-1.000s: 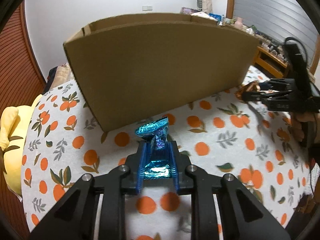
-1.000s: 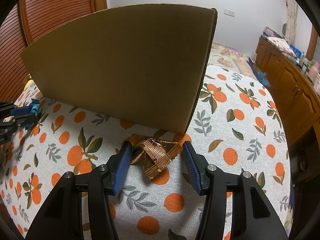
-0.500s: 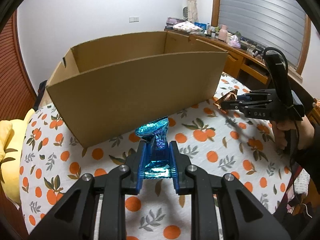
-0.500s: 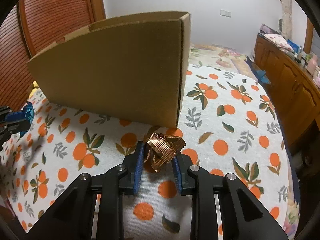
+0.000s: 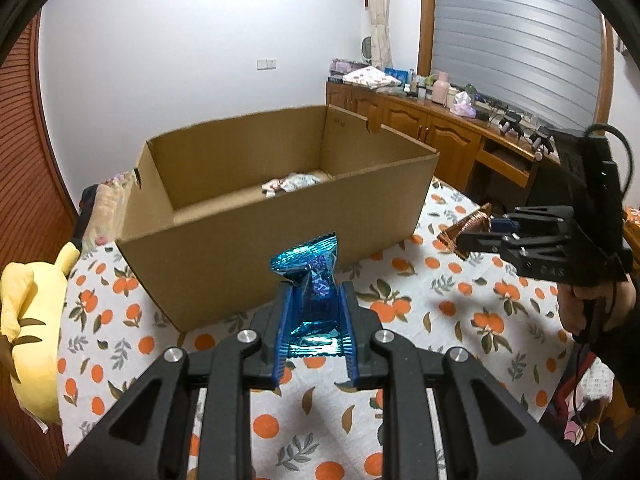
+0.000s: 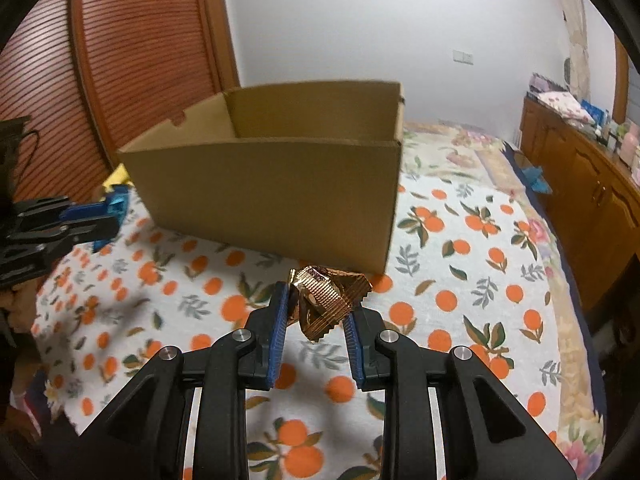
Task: Organize snacks
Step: 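Carry both candies over the box and open both tools to drop them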
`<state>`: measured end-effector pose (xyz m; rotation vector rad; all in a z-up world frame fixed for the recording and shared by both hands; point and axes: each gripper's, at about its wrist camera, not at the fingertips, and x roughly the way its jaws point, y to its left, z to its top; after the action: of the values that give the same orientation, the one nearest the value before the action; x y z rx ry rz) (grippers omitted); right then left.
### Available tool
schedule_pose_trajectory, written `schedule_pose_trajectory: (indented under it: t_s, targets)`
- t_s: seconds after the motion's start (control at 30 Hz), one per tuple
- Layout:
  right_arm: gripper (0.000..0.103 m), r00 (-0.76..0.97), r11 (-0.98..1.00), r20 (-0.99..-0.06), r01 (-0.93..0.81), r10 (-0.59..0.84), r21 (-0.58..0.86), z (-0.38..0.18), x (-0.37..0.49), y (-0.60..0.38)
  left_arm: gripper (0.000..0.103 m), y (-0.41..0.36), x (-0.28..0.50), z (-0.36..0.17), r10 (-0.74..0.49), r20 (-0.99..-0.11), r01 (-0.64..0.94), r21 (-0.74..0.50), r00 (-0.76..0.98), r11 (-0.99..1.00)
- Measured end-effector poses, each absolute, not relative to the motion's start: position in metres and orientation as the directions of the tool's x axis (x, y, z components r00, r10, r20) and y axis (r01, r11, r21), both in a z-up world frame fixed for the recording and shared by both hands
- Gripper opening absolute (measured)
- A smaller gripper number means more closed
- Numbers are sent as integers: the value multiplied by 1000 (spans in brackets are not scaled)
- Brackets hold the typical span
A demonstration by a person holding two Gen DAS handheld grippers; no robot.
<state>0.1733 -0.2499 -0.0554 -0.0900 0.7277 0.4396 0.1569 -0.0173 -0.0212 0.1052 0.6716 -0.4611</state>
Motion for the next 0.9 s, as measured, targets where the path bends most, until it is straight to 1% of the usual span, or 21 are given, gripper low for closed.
schedule_pose_trajectory:
  t_s: [0.47,0.9]
  targets:
    - [25,693,870,-584,-491,423,47,-7,150,-227,20,-10,160,17,-370,-571,433,-29,733,901]
    - [25,718,853,-544,-521,434,-8,31,160,-208,21,-9,184,38,-333,-553,400,0,764,917]
